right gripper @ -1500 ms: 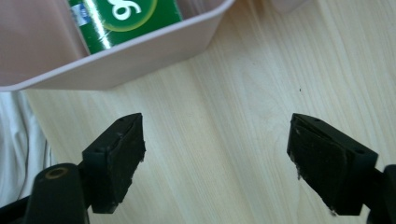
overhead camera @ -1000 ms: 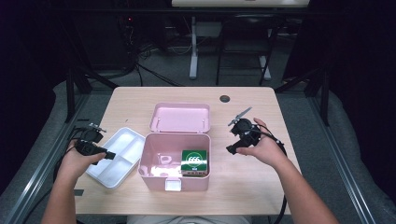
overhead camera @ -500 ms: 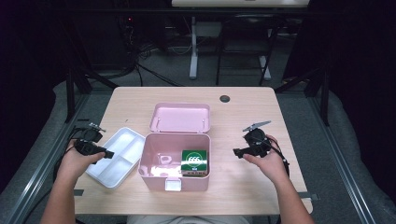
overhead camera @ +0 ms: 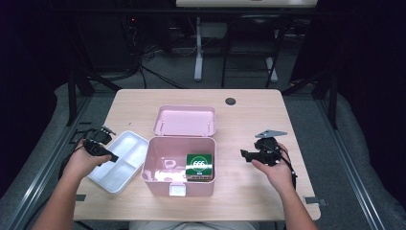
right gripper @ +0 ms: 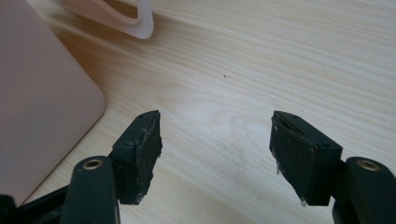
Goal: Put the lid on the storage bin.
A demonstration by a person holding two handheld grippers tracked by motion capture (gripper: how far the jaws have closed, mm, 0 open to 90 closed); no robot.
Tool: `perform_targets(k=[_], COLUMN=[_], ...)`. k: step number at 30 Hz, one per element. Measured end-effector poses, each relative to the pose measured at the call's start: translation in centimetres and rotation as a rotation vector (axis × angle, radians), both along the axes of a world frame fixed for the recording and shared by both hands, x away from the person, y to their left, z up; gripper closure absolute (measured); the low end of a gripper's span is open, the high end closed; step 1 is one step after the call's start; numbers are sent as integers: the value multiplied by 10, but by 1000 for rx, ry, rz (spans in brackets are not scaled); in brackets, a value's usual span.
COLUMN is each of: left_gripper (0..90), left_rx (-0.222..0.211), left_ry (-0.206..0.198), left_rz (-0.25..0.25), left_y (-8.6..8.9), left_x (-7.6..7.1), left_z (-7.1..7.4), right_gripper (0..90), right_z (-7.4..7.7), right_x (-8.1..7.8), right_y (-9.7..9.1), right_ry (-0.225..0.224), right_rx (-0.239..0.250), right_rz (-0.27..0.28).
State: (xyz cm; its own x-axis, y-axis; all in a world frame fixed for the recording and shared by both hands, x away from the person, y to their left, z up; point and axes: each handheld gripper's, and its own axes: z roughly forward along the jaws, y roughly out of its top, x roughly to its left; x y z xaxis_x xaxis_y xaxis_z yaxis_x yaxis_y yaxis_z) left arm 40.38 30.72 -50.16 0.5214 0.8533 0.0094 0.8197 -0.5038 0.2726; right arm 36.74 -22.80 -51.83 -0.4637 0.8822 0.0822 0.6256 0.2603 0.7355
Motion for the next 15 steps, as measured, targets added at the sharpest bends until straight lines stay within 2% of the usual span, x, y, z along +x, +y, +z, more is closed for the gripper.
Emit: perform_targets(k=[2, 4, 6, 7, 11, 15], left_gripper=[692, 705, 708, 711, 736, 748], left_rx=[19, 24, 41, 53, 64, 80], left_ry=[21, 40, 62, 61, 73, 89], left_rz=[-21, -33, -32, -31, -29, -34], left_y=[-4, -7, -8, -8, -8, -8], left_x=[4, 8, 12, 13, 19, 21], left_z=[-3, -7, -11, -12, -18, -21], right_gripper=[341, 347, 347, 349, 360, 364], right_z=[-1, -1, -1, -1, -5, -7], right_x=[0, -1, -1, -1, -2, -2], right_y=[0, 0, -1, 0, 2, 0], right_ry=[-17, -9, -16, -18, -14, -6], right_rx=[18, 39, 55, 57, 42, 17], right_rz=[2, -9, -7, -5, 20, -7])
